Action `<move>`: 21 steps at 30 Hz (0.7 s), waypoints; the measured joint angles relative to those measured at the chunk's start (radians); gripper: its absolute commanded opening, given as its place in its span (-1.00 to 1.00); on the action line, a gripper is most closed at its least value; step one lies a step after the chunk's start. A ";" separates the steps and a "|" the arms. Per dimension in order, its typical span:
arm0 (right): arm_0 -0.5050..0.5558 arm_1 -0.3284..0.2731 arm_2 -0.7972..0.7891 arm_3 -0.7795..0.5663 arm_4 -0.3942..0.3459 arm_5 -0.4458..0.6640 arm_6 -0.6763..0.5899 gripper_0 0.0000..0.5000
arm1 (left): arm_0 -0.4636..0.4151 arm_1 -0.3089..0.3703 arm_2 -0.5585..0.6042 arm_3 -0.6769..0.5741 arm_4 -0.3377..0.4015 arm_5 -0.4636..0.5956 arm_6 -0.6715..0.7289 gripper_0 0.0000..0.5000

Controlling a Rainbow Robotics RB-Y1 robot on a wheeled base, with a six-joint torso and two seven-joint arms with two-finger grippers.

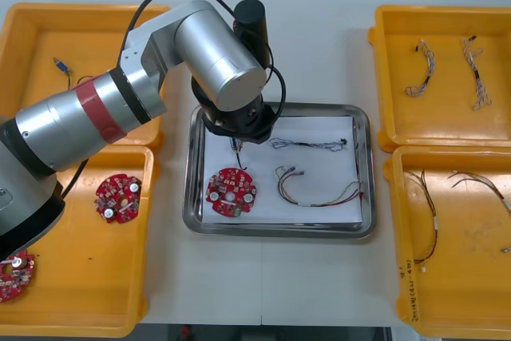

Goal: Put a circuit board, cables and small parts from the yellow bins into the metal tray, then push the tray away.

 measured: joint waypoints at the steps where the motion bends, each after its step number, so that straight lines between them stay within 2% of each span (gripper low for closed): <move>1: 0.000 0.000 0.000 0.000 0.000 0.000 0.000 1.00 | 0.000 0.000 -0.001 0.001 0.000 -0.002 0.000 -1.00; 6: 0.000 0.000 0.000 0.000 0.000 0.000 0.000 1.00 | 0.000 0.000 -0.001 0.003 0.000 -0.010 0.000 -0.95; 8: 0.000 0.000 0.000 0.000 -0.001 0.000 0.000 1.00 | 0.000 0.000 -0.001 0.003 0.000 -0.016 0.000 -0.48; 10: 0.000 0.000 0.000 0.000 -0.002 0.000 0.000 1.00 | 0.000 0.000 -0.001 0.003 0.000 -0.018 0.000 0.46; 12: 0.001 0.000 0.000 0.000 -0.002 0.000 0.000 1.00 | 0.000 0.000 -0.001 0.003 0.000 -0.022 0.000 0.87; 13: 0.001 0.000 0.000 0.000 -0.002 0.000 0.000 1.00 | 0.000 0.000 -0.001 0.003 0.000 -0.023 0.000 0.98; 21: 0.001 0.000 0.000 -0.001 -0.003 0.000 0.000 1.00 | 0.000 0.000 -0.001 0.004 0.000 -0.032 0.000 1.00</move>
